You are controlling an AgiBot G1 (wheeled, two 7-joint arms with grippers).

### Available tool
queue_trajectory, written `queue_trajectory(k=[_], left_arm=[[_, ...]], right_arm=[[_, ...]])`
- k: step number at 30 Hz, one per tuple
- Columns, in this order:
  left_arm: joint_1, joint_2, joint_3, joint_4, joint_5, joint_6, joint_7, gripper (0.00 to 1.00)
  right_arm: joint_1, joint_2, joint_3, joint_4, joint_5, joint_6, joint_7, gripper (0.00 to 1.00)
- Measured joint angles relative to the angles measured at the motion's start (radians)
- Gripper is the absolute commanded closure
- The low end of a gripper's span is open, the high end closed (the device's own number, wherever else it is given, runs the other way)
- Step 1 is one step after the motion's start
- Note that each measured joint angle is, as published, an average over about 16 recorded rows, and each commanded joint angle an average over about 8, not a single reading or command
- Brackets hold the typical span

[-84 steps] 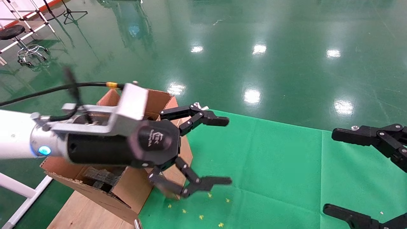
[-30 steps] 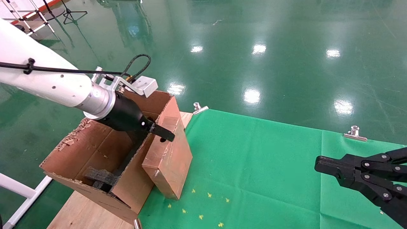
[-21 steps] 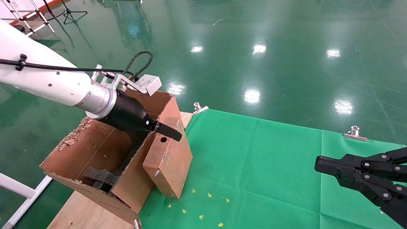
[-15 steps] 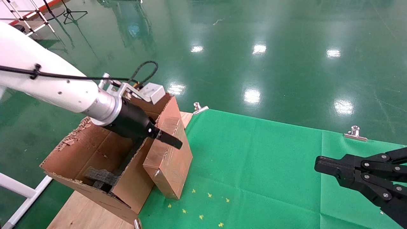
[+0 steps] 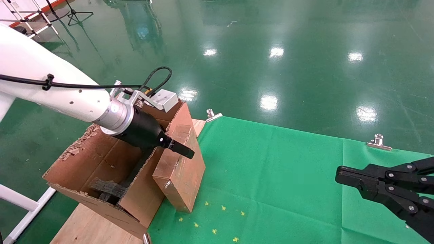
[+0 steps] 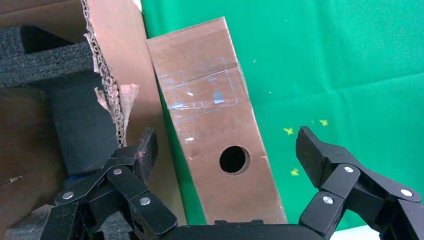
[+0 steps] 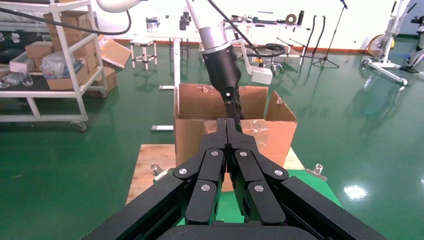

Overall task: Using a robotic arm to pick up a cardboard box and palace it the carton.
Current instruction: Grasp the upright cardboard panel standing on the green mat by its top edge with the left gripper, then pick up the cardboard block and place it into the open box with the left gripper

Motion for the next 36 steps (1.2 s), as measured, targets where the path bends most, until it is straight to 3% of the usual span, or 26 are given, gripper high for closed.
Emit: queue_trajectory(k=[2,28,36], left_arm=[[0.0,0.0,0.0,0.0,0.001,0.0,0.0,1.0],[0.0,-0.001,-0.007,0.004,-0.011,0.001,0.007,1.0],[-0.025,-0.02,-0.023,0.009,-0.018,-0.016,0.052,1.0]], right_arm=[[0.0,0.0,0.0,0.0,0.0,0.0,0.0,0.0],[0.0,0.0,0.0,0.0,0.0,0.0,0.0,0.0],[0.0,0.0,0.0,0.0,0.0,0.0,0.0,0.0]])
